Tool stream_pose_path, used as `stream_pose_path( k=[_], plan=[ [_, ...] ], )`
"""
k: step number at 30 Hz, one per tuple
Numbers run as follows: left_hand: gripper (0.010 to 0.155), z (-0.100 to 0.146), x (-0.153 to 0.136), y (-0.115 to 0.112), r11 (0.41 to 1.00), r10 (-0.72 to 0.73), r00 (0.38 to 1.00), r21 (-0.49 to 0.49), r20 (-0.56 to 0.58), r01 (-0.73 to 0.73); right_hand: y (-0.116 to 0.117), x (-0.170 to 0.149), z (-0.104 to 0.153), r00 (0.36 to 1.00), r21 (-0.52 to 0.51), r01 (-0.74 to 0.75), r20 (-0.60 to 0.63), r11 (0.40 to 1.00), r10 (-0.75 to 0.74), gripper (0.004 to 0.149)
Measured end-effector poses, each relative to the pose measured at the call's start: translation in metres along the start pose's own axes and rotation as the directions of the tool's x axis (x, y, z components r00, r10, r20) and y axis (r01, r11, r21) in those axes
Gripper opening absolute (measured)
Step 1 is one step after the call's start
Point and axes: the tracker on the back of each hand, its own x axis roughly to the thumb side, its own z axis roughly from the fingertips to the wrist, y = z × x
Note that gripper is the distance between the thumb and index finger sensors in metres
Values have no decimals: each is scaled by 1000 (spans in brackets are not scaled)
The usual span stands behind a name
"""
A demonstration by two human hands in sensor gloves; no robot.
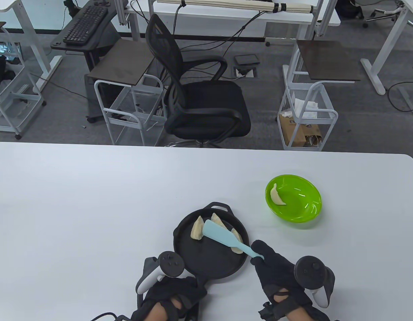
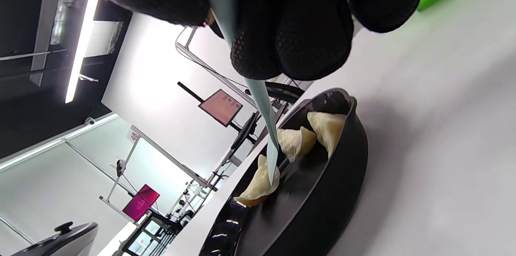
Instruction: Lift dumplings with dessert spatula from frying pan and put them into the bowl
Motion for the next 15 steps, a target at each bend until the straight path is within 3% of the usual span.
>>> stream_pose_path(
  k=[5, 15],
  plan=[
    [64, 0, 0, 0, 1000, 1, 1000, 0, 1, -1, 13, -12, -1, 984, 45, 150, -99, 988, -145, 53],
    [64, -1, 0, 0, 1000, -1, 1000, 0, 7, 1, 16, -24, -3, 954, 52, 253, -176, 966, -240, 55]
  ],
)
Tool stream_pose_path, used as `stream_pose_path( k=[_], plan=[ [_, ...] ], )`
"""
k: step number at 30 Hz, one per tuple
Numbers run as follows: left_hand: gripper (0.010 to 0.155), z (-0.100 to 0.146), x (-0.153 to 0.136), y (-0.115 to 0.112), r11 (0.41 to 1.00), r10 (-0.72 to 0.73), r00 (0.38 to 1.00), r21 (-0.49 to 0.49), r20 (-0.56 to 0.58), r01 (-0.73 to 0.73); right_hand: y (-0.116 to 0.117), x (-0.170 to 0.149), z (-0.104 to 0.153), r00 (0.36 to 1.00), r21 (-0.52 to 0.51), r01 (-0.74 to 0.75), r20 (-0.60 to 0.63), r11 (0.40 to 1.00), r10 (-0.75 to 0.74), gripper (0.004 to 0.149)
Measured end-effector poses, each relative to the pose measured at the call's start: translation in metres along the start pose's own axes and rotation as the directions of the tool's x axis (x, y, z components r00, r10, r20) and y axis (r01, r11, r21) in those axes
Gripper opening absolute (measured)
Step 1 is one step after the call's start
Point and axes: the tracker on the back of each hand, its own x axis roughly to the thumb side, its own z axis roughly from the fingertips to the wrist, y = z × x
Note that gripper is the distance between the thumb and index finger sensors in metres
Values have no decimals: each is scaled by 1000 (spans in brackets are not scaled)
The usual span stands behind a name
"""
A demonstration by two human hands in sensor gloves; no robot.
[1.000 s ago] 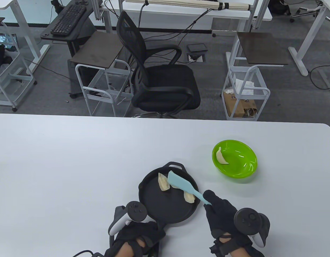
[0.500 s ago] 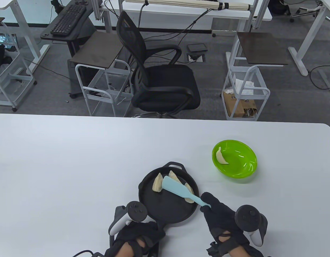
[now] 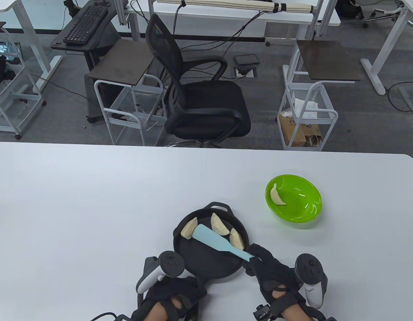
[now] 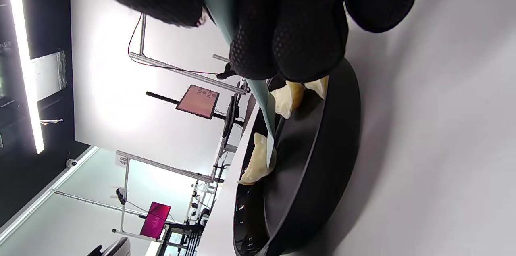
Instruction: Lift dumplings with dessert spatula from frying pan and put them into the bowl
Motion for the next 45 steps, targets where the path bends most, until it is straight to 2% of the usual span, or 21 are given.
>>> stream_pose_path(
  k=[4, 11, 17, 23, 45],
  plan=[
    [64, 0, 0, 0, 1000, 2, 1000, -1, -2, -2, 2, -3, 0, 999, 22, 32, -22, 999, -32, 55],
    [64, -1, 1, 0, 1000, -16, 1000, -2, -5, 16, 7, 0, -1, 999, 17, -44, -13, 999, 44, 55],
    [63, -1, 3, -1, 999, -40, 999, -25, 1, 40, 21, -14, -6, 996, 146, 21, -90, 989, -8, 57],
    [63, -2, 3, -2, 999, -32, 999, -26, 2, 33, 21, -24, -8, 976, 187, 159, -177, 969, -126, 58],
    [64, -1, 2, -1, 999, -25, 1000, -29, 6, 25, 23, -28, -7, 959, 200, 221, -223, 955, -175, 56]
  ],
)
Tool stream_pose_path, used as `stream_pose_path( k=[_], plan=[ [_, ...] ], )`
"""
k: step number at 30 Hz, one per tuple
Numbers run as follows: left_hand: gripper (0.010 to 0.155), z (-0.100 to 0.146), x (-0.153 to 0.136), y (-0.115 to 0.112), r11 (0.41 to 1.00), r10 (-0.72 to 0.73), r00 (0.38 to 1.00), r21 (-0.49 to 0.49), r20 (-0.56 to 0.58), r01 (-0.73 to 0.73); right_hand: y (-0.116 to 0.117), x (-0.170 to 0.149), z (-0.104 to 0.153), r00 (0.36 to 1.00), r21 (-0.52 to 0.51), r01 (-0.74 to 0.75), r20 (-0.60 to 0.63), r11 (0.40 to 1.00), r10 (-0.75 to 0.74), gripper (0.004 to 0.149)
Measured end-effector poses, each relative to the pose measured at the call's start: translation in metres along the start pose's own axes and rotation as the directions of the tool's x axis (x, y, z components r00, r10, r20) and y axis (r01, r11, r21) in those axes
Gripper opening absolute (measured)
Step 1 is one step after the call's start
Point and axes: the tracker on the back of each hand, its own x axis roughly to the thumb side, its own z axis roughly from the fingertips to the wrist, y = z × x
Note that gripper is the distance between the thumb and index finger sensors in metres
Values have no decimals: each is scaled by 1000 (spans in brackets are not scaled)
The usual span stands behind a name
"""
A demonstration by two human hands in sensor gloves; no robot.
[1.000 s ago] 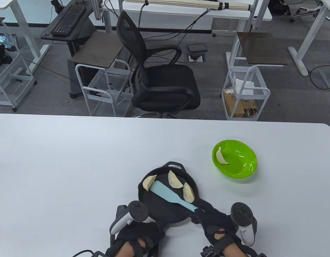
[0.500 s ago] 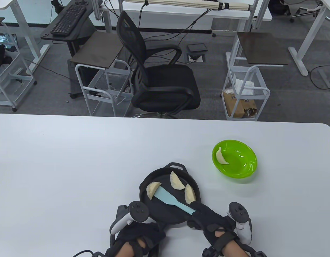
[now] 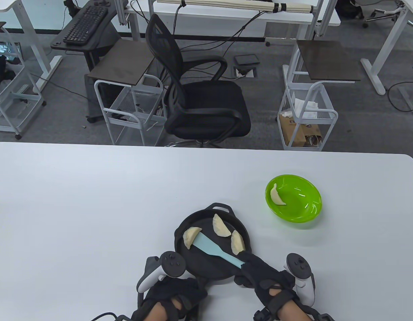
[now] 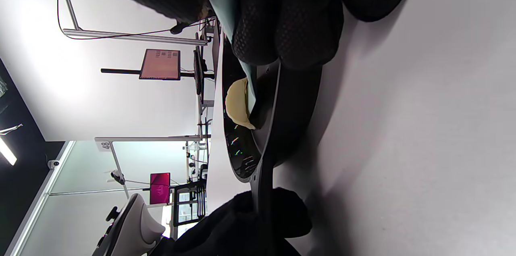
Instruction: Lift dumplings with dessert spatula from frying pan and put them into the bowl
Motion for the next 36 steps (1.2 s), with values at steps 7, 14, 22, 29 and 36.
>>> stream_pose_path(
  k=[7, 14, 22, 29, 36],
  plan=[
    [64, 0, 0, 0, 1000, -2, 1000, -3, 1, 2, 0, 0, 2, 999, -53, 25, -36, 998, -27, 54],
    [64, 0, 0, 0, 1000, -6, 1000, -5, 1, 6, -5, 1, 4, 998, -99, -24, -67, 995, 18, 52],
    [64, 0, 0, 0, 1000, -5, 1000, -7, 1, 5, -5, -1, 4, 997, -92, -37, -76, 995, 30, 53],
    [64, 1, 0, 0, 1000, -6, 1000, -8, 1, 6, -4, 0, 4, 998, -66, -4, -69, 998, 0, 56],
    [64, 1, 0, 0, 1000, -6, 1000, -9, 1, 6, -4, 1, 6, 998, -84, 30, -51, 996, -35, 53]
  ],
)
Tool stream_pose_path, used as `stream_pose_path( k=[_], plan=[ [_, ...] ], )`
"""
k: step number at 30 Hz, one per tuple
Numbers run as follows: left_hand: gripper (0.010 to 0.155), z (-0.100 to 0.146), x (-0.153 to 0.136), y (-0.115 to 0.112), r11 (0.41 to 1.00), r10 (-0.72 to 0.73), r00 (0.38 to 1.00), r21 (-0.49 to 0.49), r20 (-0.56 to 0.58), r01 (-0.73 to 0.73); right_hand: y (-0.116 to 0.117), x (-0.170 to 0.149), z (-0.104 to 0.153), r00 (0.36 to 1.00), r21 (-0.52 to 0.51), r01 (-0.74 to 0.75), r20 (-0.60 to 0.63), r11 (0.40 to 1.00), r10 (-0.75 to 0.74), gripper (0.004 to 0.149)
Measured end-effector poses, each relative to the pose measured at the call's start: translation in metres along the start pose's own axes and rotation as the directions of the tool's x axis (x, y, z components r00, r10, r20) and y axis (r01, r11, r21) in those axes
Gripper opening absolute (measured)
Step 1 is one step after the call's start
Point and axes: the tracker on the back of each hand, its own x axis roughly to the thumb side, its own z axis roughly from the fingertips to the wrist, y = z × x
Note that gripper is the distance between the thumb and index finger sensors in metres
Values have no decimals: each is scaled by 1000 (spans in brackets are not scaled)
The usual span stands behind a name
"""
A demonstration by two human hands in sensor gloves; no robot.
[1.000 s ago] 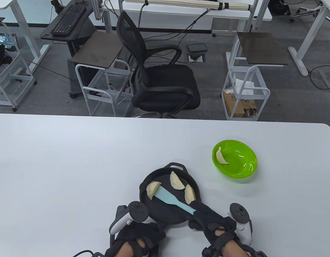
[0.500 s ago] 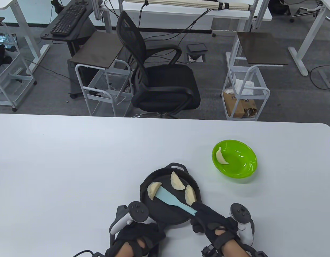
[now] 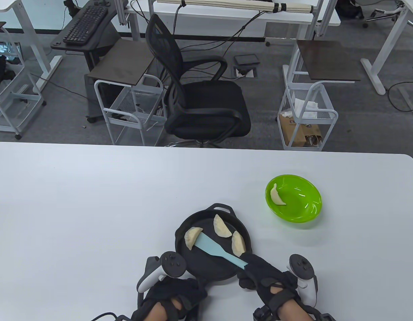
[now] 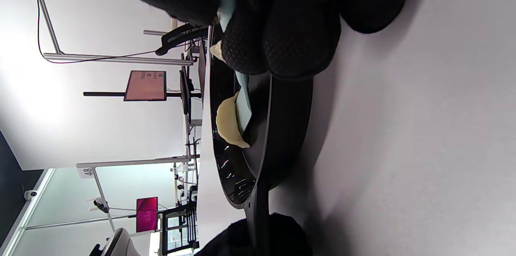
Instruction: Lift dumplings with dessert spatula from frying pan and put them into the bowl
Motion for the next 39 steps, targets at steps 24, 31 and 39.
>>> stream_pose_path(
  k=[24, 31, 39],
  plan=[
    [64, 0, 0, 0, 1000, -2, 1000, -5, -1, 2, -15, 14, 7, 983, -72, 128, 139, 989, -117, 53],
    [64, 0, 0, 0, 1000, -2, 1000, -4, -2, 1, -26, 18, 12, 973, -143, 166, 184, 976, -139, 54],
    [65, 0, 0, 0, 1000, -1, 1000, -3, -2, 1, -39, 17, 15, 966, -245, 207, 204, 947, -158, 57]
  ],
)
